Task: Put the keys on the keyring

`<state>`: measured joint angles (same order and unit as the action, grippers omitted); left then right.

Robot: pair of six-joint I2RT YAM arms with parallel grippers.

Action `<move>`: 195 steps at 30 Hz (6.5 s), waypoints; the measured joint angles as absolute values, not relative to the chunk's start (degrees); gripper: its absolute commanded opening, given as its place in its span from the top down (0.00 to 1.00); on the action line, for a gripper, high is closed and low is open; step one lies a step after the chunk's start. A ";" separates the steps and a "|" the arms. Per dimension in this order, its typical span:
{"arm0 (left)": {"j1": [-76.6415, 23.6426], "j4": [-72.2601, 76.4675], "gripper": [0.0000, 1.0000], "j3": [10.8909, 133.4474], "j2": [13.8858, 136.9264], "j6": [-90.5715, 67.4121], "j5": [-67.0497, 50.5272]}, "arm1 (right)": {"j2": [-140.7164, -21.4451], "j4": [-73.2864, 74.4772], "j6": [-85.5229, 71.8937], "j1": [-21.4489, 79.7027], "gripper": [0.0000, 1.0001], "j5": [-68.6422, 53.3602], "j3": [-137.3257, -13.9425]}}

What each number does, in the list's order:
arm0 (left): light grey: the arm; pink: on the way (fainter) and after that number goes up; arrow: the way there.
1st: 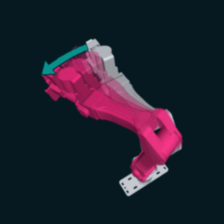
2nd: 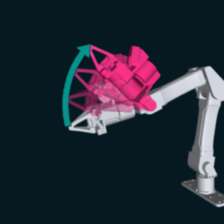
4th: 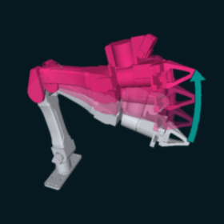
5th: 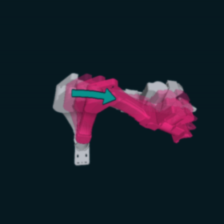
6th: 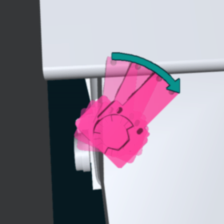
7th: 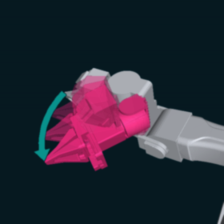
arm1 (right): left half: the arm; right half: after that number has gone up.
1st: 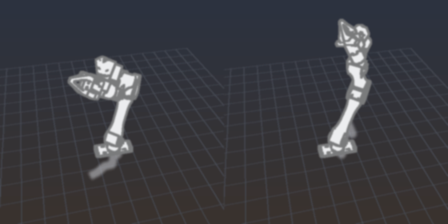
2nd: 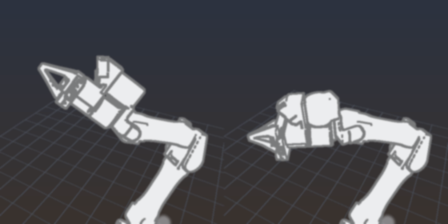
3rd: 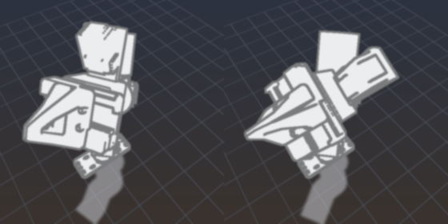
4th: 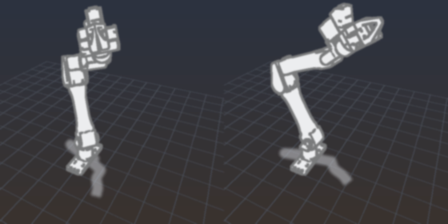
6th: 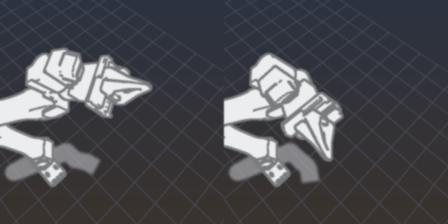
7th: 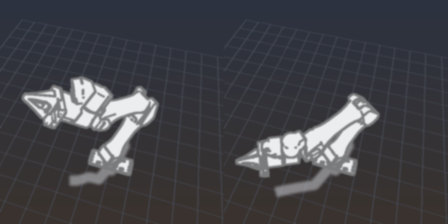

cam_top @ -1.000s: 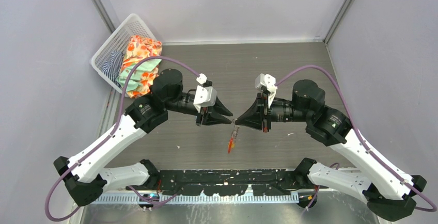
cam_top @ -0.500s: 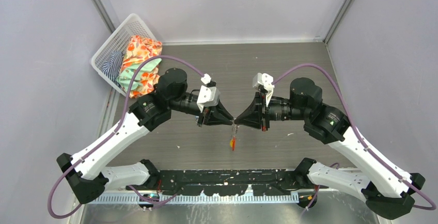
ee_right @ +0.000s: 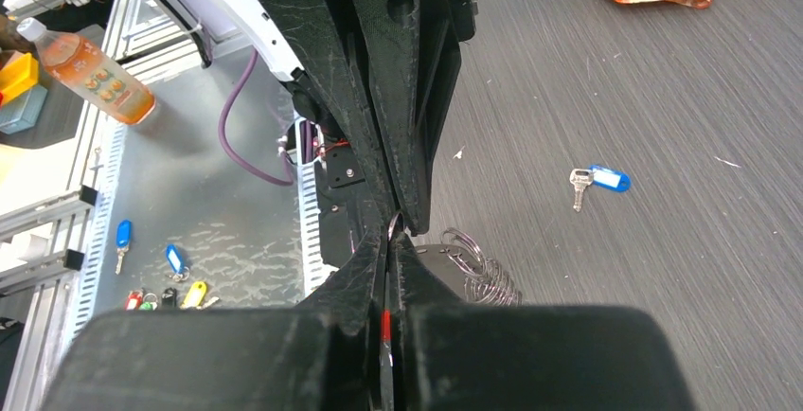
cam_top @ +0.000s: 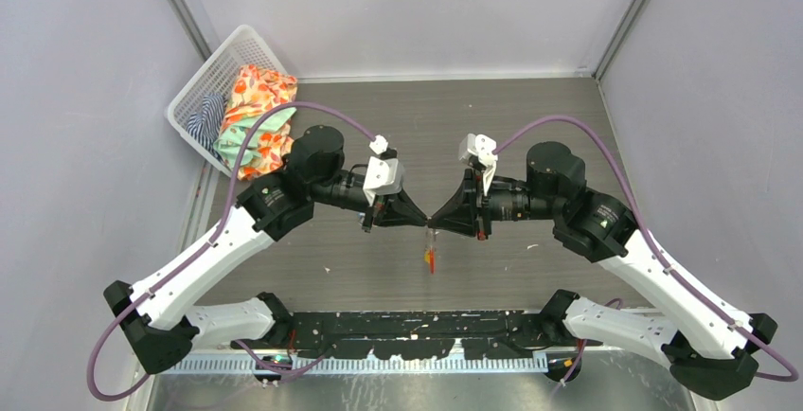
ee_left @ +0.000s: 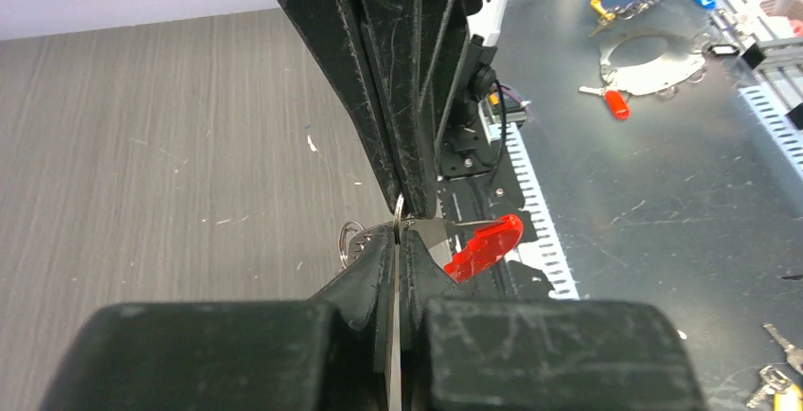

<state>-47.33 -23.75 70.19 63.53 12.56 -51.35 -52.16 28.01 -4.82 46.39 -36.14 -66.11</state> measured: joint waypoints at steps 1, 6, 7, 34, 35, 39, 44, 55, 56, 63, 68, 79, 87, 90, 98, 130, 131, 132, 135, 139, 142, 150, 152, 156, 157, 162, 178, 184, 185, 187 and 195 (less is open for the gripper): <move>-47.40 -23.86 1.00 70.19 63.53 12.84 -50.92 | -52.18 28.10 -4.91 46.39 0.79 -35.92 -66.11; -47.79 -26.09 1.00 70.19 63.40 18.26 -49.76 | -52.10 26.81 -7.22 46.41 0.48 -35.27 -66.22; -47.79 -26.89 1.00 70.15 63.24 20.18 -49.89 | -51.88 26.52 -7.60 46.44 0.43 -35.11 -66.26; -52.82 -15.18 1.00 64.18 53.17 38.33 -56.71 | -39.75 16.62 -9.45 46.46 0.40 -38.54 -62.33; -52.82 -12.62 1.00 64.18 53.39 34.50 -56.21 | -39.77 16.21 -9.47 46.44 0.40 -38.85 -62.08; -52.82 -5.85 1.00 64.18 54.35 24.91 -54.28 | -39.72 15.03 -9.56 46.46 0.40 -39.46 -61.60; -52.82 -1.13 1.00 64.18 55.64 16.23 -51.94 | -39.24 12.56 -9.96 46.44 0.41 -39.57 -60.73; -52.82 0.80 1.00 65.28 57.98 8.23 -49.01 | -39.66 8.21 -10.72 46.44 0.50 -36.82 -59.75; -52.82 0.91 1.00 65.45 58.00 7.94 -48.97 | -39.79 8.21 -10.72 46.46 0.51 -36.60 -59.75; -52.82 1.50 1.00 66.08 58.00 7.49 -48.82 | -40.56 9.32 -10.20 46.46 0.57 -34.41 -59.70; -52.82 1.56 1.00 66.24 58.02 7.44 -48.82 | -40.66 9.50 -10.00 46.44 0.65 -33.36 -59.57; -52.73 0.60 1.00 66.24 58.26 6.63 -49.45 | -42.81 9.02 -10.28 46.44 0.99 -32.40 -59.68; -51.96 -4.93 0.62 66.24 58.24 9.80 -48.75 | -45.52 22.68 -8.88 46.46 0.99 -31.35 -66.39; -51.22 -6.81 0.59 66.22 58.17 10.13 -46.96 | -47.55 29.32 -7.79 46.46 0.99 -30.57 -70.72; -50.15 -11.22 0.64 66.78 58.83 9.61 -43.07 | -53.69 43.55 -5.61 46.46 0.99 -29.41 -79.77; -49.84 -35.51 0.72 76.53 66.54 18.41 -54.87 | -69.28 65.76 -2.39 58.11 0.99 -17.10 -95.68; -49.84 -35.64 0.74 76.64 66.65 18.17 -54.81 | -69.45 65.98 -2.24 58.41 0.99 -16.82 -95.94; -49.84 -35.62 0.77 76.79 66.81 17.78 -54.59 | -69.69 66.15 -2.09 58.76 0.99 -16.43 -96.29; -49.84 -35.42 0.86 76.93 67.44 16.21 -53.47 | -70.17 66.46 -1.83 59.55 0.99 -15.46 -97.10; -49.84 -34.79 0.99 76.95 68.40 14.06 -51.70 | -70.72 67.11 -1.61 60.29 0.99 -14.39 -97.45; -49.84 -34.50 1.00 76.95 68.73 13.76 -51.33 | -71.11 67.81 -1.83 60.38 0.94 -13.76 -97.91; -49.84 -35.90 1.00 76.95 68.75 18.96 -52.56 | -67.20 60.97 -3.11 60.66 0.41 -14.52 -94.54; -49.84 -35.55 1.00 76.58 68.34 21.82 -54.43 | -61.76 56.42 -3.46 60.66 0.36 -14.90 -89.95; -49.87 -31.48 1.00 72.71 64.40 25.12 -57.28 | -49.91 48.10 -4.36 60.66 0.36 -15.38 -81.84; -49.87 -30.15 1.00 72.01 63.31 25.82 -57.95 | -47.72 46.37 -4.51 60.66 0.36 -15.55 -80.27; -50.26 -23.53 1.00 71.85 61.41 26.85 -60.99 | -36.21 32.10 -6.07 60.66 0.40 -18.79 -69.21; -50.63 -4.67 1.00 71.85 62.65 9.13 -62.59 | -37.43 15.35 -7.90 60.69 0.53 -21.65 -61.69; -50.63 -3.97 1.00 71.85 62.76 7.22 -62.39 | -38.72 13.28 -7.27 60.69 0.56 -21.28 -61.21; -50.63 -3.86 1.00 71.85 62.76 6.94 -62.39 | -39.13 13.26 -7.16 60.69 0.57 -21.23 -61.21; -50.63 -3.60 1.00 71.85 62.76 6.44 -62.37 | -39.97 13.28 -6.61 60.69 0.60 -21.06 -61.21; -50.63 -3.73 1.00 71.85 62.76 6.15 -62.28 | -41.60 13.10 -5.39 60.69 0.86 -19.53 -61.32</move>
